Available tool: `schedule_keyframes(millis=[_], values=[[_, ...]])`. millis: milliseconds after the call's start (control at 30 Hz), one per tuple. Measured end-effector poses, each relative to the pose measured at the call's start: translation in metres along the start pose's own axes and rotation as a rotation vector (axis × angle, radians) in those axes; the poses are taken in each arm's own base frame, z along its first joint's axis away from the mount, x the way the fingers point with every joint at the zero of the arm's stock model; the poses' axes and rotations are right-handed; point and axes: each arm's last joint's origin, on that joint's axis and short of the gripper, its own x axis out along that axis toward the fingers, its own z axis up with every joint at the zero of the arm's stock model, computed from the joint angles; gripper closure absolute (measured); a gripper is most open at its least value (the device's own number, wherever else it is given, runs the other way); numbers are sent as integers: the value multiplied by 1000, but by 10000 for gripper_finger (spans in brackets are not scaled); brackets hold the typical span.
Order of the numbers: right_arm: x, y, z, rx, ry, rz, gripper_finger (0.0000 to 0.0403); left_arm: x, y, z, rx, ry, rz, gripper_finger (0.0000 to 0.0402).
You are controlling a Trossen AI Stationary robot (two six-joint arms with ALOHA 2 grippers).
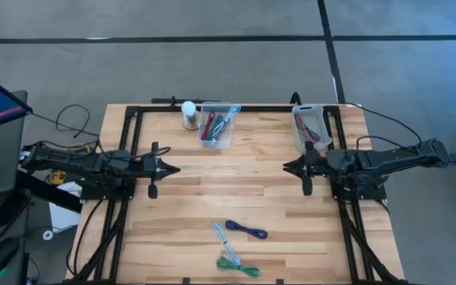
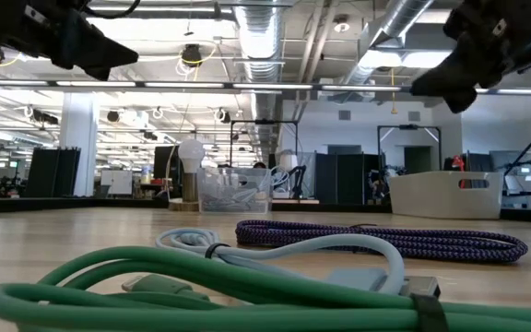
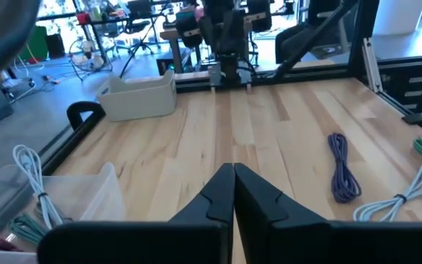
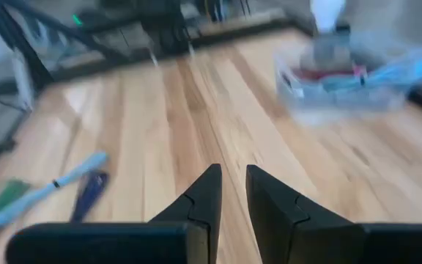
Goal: Pick & Place USB Port
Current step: Put the black purple charger cable into the transparent bin
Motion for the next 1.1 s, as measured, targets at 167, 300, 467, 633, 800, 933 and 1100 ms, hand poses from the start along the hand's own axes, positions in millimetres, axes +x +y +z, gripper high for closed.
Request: schedule_keyframes(millis=[167,300,467,633,800,933,1100], values=[[12,6,13,-47,155,-46,345,3,-1,-7,-8,12,-2,391],[24,11,29,-100,217,-59,345,5,-3,-15,-39,45,-5,394],[37,22,46,0,290,124,345,10,-5,-19,-39,78,-9,394],[52,44,45,110,416,269,345,13,-6,-22,-33,106,-11,390],[68,73,35,164,539,303,345,14,-6,-23,-32,109,-12,390],[81,97,29,223,624,304,345,15,-6,-22,-34,101,-11,389],[99,122,24,316,752,233,338,15,-6,-21,-35,96,-11,389]])
